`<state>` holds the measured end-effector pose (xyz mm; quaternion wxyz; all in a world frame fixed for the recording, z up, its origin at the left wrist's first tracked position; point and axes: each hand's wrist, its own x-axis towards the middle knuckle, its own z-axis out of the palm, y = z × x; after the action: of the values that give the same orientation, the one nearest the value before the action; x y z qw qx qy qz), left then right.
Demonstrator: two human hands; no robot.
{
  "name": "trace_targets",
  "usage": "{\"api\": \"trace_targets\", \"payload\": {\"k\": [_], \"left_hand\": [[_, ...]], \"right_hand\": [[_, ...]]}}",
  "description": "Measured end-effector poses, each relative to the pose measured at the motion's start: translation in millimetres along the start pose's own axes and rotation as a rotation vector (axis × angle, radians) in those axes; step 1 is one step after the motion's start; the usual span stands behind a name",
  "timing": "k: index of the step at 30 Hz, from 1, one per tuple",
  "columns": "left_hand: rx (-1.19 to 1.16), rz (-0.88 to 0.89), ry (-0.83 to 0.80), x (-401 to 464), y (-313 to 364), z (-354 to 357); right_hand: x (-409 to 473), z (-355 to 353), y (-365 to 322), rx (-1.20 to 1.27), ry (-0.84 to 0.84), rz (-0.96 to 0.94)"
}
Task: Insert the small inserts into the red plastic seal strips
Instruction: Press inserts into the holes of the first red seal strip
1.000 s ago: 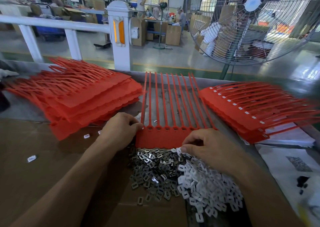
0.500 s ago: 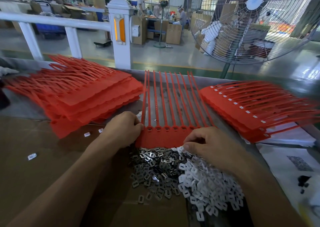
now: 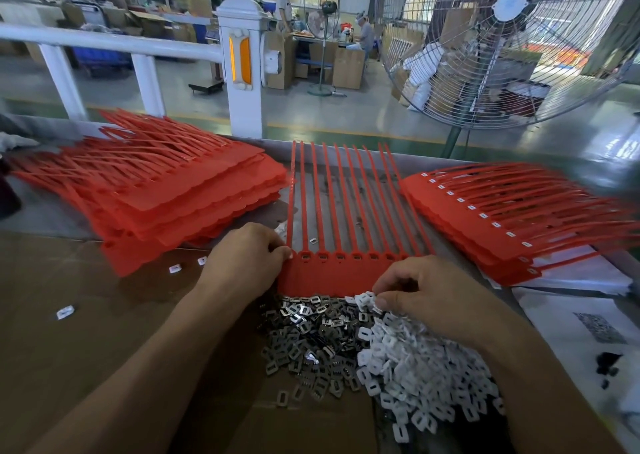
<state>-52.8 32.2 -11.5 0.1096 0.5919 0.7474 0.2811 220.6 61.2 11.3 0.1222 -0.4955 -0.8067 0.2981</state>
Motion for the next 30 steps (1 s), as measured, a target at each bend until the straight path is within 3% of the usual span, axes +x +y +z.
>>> {"api": "trace_targets", "payload": {"k": [12, 18, 26, 30], "left_hand": [[-0.053, -0.014, 0.078, -3, -3, -1], [-0.121, 0.042, 0.217, -6, 2, -2], [-0.439, 0.318, 0.02, -27, 35, 6], [-0.487, 0.41, -0.054, -34, 44, 12]], "right_hand": [[0, 4, -3, -0.06, 0.066, 0.004], [-1, 5, -4, 0.146, 0.121, -0.034], [6, 16, -8, 0.618, 0.149, -0.039], [7, 19, -9, 0.733, 0.142, -0.034]]}}
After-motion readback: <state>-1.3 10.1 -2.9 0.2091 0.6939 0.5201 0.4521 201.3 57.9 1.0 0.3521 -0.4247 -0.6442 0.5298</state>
